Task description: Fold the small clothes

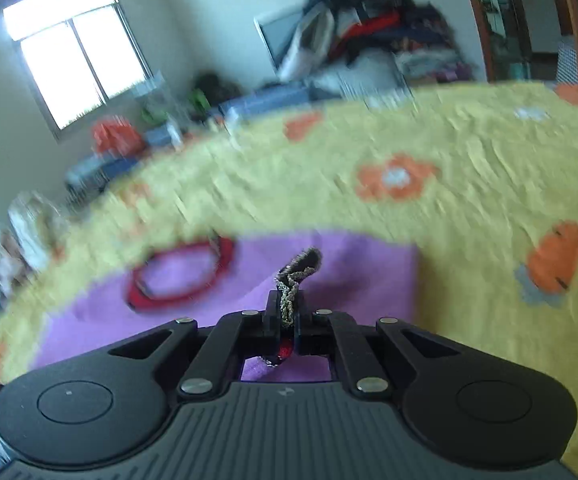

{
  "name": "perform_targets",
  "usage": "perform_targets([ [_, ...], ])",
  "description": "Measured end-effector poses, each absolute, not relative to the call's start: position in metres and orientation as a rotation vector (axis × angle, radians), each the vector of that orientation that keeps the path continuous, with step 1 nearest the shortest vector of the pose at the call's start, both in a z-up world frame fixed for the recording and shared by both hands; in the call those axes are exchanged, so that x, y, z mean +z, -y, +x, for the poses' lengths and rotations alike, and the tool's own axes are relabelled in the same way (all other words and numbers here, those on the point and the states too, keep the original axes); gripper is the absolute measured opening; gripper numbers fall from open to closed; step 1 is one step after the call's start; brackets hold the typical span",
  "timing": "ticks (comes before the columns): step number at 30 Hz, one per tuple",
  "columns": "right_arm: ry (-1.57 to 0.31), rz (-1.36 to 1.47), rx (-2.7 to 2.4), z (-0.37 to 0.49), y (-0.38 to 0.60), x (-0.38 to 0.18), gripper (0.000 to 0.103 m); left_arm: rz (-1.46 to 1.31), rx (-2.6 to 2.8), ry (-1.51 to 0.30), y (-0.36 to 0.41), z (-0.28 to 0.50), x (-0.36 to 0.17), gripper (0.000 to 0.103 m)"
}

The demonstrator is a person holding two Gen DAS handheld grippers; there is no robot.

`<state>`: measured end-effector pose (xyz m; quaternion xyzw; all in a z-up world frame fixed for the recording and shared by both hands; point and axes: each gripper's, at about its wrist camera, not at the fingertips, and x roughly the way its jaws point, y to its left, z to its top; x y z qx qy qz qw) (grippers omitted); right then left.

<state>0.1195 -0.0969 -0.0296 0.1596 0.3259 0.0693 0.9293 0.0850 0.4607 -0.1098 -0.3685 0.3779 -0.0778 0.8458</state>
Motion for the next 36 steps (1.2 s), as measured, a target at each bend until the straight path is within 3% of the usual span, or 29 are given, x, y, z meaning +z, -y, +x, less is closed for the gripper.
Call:
perform_targets([
  [2,-0.747,0.324,0.14,0.125,0.099,-0.046,0.013,-0.787,-0.154,-0.801,-0.467,0.079,-0.111,0.021],
  [3,-0.77,0.321,0.114,0.125,0.101,-0.048,0.026,-0.792,-0.145,-0.806,-0.47,0.077,-0.108,0.021],
  [5,-0.704,0.249,0.044,0.112,0.101,-0.039,0.039,-0.746,-0.127,-0.778,-0.47,0.071,-0.092,0.03],
  [7,-0.644,0.232,0.072,0.1,0.101,-0.029,0.039,-0.746,-0.189,-0.714,-0.465,0.066,-0.072,0.055],
  [9,-0.638,0.212,0.128,0.1,0.09,-0.025,0.039,-0.747,-0.264,-0.68,-0.452,0.073,-0.058,0.074],
  [10,-0.633,0.185,0.153,0.103,0.08,-0.025,0.039,-0.725,-0.284,-0.673,-0.442,0.08,-0.053,0.079],
  [14,-0.691,0.064,0.231,0.123,0.04,-0.044,0.037,-0.613,-0.319,-0.689,-0.398,0.118,-0.061,0.078],
  [16,-0.73,-0.08,0.193,0.127,0.028,-0.057,0.036,-0.561,-0.278,-0.743,-0.386,0.132,-0.08,0.07],
  [18,-0.682,-0.159,0.153,0.12,0.037,-0.061,0.048,-0.476,-0.268,-0.715,-0.385,0.128,-0.089,0.06],
  [20,-0.714,-0.106,0.141,0.114,0.055,-0.055,0.05,-0.504,-0.263,-0.721,-0.399,0.117,-0.091,0.056],
  [21,-0.715,-0.101,0.138,0.105,0.06,-0.051,0.051,-0.548,-0.265,-0.723,-0.408,0.109,-0.088,0.061],
  [22,-0.708,-0.106,0.153,0.093,0.061,-0.047,0.051,-0.575,-0.284,-0.703,-0.415,0.098,-0.085,0.078],
  [24,-0.697,-0.103,0.223,0.072,0.059,-0.046,0.052,-0.574,-0.289,-0.665,-0.425,0.076,-0.081,0.089],
  [28,-0.693,-0.2,0.275,0.021,0.051,-0.063,0.058,-0.504,-0.293,-0.716,-0.426,0.043,-0.093,0.081],
  [30,-0.69,-0.174,0.246,-0.004,0.068,-0.066,0.077,-0.436,-0.303,-0.721,-0.426,0.023,-0.09,0.081],
  [32,-0.721,-0.122,0.239,-0.021,0.089,-0.067,0.089,-0.412,-0.302,-0.724,-0.43,0.006,-0.091,0.081],
  [34,-0.767,-0.1,0.235,-0.032,0.103,-0.064,0.091,-0.382,-0.274,-0.783,-0.435,-0.003,-0.091,0.089],
  [36,-0.777,-0.072,0.232,-0.041,0.108,-0.058,0.091,-0.425,-0.254,-0.822,-0.444,-0.01,-0.1,0.088],
])
